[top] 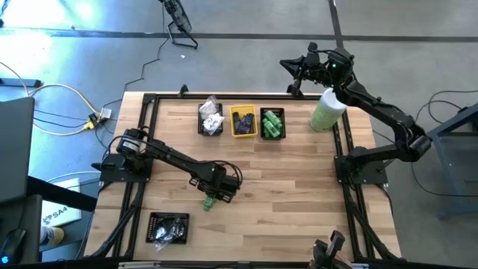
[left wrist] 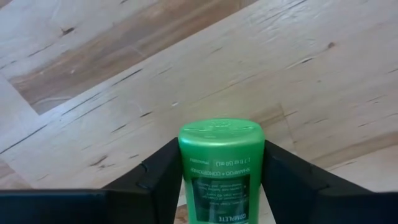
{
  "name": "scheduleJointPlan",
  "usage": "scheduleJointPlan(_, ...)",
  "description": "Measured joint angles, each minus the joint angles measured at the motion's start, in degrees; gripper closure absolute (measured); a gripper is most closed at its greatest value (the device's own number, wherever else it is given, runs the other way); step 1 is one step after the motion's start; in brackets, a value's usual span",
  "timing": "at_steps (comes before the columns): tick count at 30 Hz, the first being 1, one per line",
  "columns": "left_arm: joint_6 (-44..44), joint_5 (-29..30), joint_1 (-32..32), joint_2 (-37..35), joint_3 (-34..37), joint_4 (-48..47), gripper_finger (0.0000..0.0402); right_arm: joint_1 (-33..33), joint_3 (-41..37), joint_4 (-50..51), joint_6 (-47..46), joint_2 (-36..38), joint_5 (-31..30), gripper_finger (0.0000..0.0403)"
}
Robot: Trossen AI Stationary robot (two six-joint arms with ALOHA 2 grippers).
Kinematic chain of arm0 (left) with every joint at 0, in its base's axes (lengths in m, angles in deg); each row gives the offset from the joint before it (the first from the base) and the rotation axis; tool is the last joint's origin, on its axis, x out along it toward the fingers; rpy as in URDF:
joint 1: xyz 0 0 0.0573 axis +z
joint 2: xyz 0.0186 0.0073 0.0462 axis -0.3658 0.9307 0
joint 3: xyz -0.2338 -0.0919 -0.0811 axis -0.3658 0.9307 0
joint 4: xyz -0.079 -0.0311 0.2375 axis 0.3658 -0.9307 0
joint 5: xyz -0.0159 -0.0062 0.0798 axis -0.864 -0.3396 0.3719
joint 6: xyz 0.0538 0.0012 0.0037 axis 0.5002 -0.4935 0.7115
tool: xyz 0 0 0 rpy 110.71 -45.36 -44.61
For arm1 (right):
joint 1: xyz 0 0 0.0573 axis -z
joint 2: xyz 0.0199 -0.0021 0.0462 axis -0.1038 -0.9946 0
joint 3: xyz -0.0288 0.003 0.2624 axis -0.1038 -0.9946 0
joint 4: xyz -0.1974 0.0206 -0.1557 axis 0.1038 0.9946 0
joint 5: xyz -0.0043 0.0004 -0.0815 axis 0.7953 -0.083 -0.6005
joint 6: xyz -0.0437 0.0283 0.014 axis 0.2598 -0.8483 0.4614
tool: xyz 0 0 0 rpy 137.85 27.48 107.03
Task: Pick & Place Travel size toiletries
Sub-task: Put the green shampoo bottle into the top right black bin
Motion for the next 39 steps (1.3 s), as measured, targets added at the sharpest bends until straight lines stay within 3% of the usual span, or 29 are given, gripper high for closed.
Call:
scheduleJointPlan(19,-1.29,1.41,0.07,0.00,-0.07,0.85,0.0228,0.00,0.00,-0.09,0.50,0.00,0.17,0.0400)
scheduleJointPlan(39,-0.40,9.56,0.94,-1.59,-0.02,3.97,0.0229,0.00,0.00,-0.36,-0.63,0.00,0.34,0.0400)
